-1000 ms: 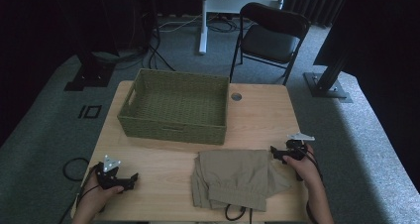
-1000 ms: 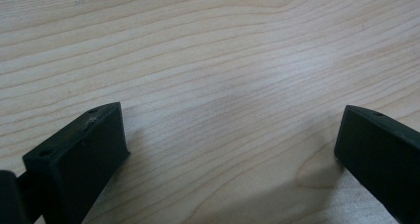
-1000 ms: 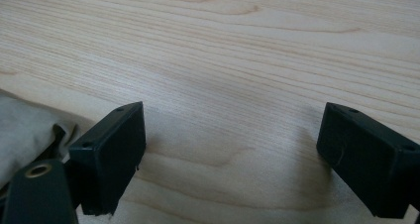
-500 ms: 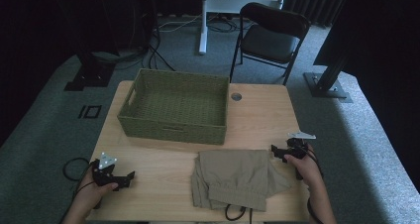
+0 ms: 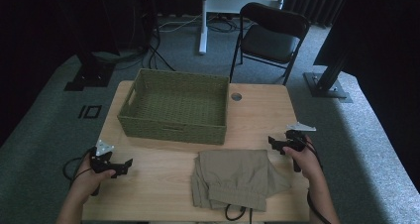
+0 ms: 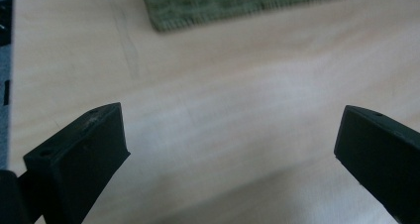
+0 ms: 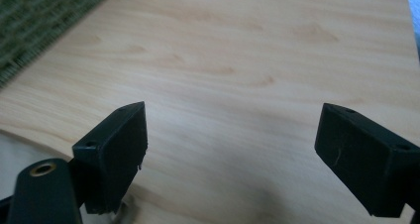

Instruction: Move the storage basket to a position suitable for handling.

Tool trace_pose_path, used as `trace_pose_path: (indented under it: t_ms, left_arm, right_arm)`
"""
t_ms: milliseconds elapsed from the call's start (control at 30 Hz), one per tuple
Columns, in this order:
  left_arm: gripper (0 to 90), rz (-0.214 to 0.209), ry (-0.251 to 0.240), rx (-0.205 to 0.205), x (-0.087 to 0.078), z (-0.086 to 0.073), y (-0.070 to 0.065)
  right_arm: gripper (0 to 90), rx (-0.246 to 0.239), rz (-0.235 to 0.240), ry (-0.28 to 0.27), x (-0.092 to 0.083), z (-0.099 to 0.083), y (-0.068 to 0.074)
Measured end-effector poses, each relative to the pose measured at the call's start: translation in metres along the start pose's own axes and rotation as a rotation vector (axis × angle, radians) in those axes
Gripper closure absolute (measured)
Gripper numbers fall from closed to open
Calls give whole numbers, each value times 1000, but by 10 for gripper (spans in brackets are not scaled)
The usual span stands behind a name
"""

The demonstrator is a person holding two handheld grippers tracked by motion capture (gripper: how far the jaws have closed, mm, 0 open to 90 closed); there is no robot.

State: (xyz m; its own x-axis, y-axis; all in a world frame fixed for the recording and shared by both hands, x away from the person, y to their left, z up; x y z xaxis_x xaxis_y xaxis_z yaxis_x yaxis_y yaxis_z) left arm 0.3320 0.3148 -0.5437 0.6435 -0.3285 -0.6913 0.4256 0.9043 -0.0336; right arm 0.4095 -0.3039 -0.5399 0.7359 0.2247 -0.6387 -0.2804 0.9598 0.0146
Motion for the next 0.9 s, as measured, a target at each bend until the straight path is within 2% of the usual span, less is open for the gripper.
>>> trace_pose_path:
  t_ms: [233,400,567,767,833,900]
  left_arm:
    - [6,-4,-47,6,-3,24,12]
    - [6,-11,-105,15,-8,43,18]
    - [6,-5,-150,21,-14,62,25]
    - [6,-12,-180,58,-9,81,31]
    - [7,-2,-196,68,-7,89,34]
    - [6,-11,-211,55,-5,97,36]
  right_arm:
    - [126,-30,20,-27,-3,17,13]
    - [126,-43,43,-50,-4,29,23]
    - [133,-68,63,-44,-3,37,35]
    - [133,-80,77,-58,-2,46,45]
    - [133,-80,81,-63,-3,50,49]
    - [133,-87,84,-70,-3,53,52]
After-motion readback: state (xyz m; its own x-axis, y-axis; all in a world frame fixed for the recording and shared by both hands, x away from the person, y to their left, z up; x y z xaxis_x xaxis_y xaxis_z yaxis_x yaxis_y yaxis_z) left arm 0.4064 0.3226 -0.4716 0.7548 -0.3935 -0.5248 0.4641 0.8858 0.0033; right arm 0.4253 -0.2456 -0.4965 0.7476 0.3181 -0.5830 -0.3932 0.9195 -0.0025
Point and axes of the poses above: each handheld gripper's, and its own axes: x roughly forward along the jaws, z roughly out of its top, y roughly to its left, the point moved 3 cm from there along x, roughly forward along the jaws, and after that the axes turned 4 degrees about -z, right-handed, at the moved point
